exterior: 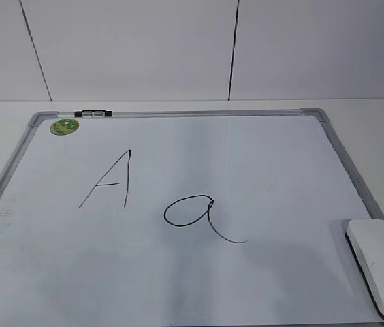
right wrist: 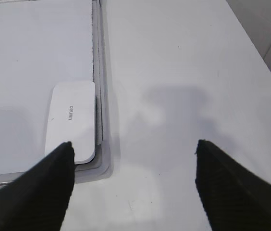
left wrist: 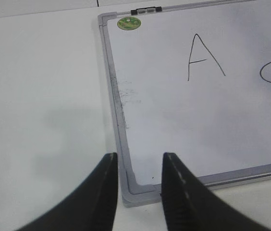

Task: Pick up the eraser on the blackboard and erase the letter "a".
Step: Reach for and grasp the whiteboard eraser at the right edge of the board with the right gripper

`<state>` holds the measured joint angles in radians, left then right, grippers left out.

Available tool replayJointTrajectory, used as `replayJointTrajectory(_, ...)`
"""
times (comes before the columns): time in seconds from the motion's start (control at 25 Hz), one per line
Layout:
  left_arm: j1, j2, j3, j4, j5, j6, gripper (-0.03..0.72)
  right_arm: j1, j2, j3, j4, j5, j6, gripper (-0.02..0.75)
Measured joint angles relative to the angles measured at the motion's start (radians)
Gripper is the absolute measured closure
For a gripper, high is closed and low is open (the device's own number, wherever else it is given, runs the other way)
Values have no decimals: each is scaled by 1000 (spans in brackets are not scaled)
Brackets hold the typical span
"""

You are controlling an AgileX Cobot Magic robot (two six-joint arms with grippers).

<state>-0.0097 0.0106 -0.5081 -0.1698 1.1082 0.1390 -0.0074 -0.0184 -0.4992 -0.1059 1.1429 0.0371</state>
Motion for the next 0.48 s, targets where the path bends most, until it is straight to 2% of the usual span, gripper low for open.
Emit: replayJointTrajectory(0.48,0,0,0,0,0,0,454,0,0,0,0,0,0,144)
